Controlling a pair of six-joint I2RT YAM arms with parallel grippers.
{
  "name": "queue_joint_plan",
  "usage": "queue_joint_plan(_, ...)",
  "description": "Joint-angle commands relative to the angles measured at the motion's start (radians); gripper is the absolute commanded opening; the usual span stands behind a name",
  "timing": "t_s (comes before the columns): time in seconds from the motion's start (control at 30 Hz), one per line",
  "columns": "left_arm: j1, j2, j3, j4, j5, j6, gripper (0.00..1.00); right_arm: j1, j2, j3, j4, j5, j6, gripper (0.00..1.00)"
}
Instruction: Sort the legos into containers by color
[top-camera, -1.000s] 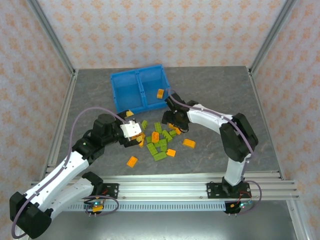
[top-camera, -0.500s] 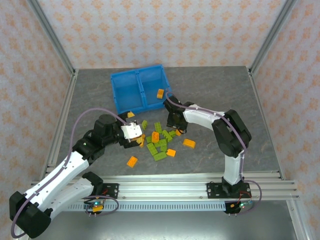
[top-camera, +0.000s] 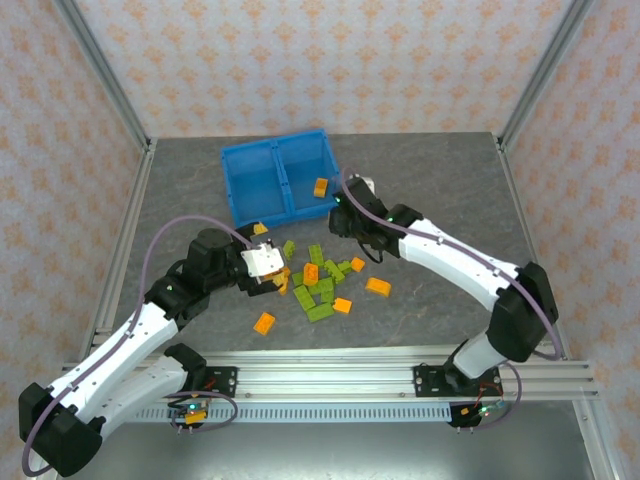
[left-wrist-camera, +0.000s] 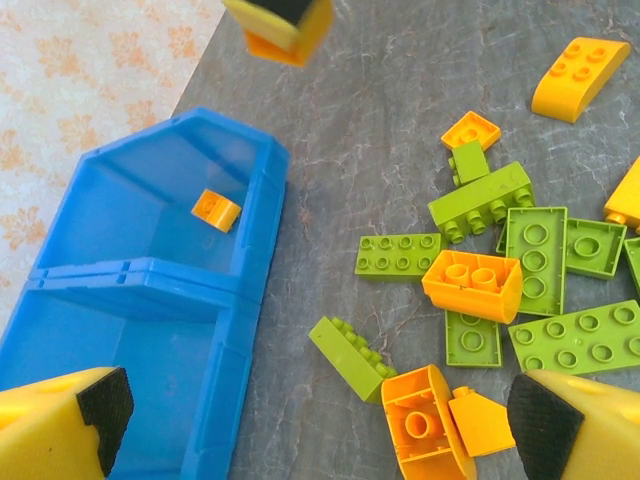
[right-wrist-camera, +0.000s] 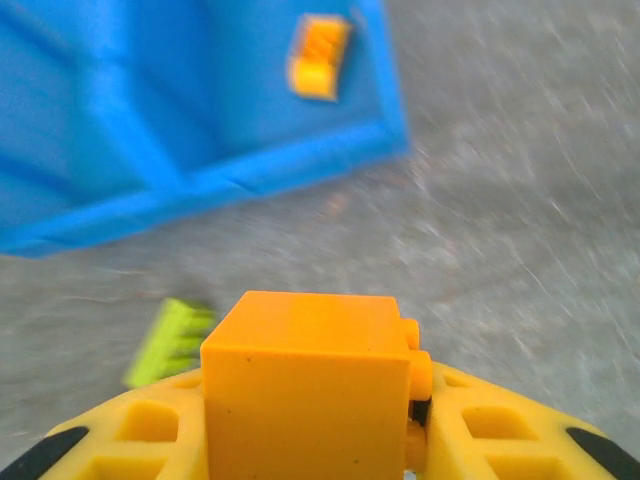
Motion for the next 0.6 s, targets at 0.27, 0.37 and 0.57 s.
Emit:
queue_joint_plan(0.27, -0.010, 0.027, 0.102, 0.001, -0.142, -0.247, 1.00, -0.108, 0.517, 0.601, -0.122, -0.010, 0.062, 0.32)
queue_joint_plan(0.37, -0.009, 0.031, 0.108, -0.007, -0.129, -0.249, 1.00, -0.130, 0.633, 0.693, -0.099, -0.083, 0.078, 0.32)
queue_joint_plan(0.57, -0.009, 0.031, 0.113, 0.005, -0.150, -0.269, 1.00, -0.150, 0.835, 0.935, -0.181, -0.135, 0.151, 0.34)
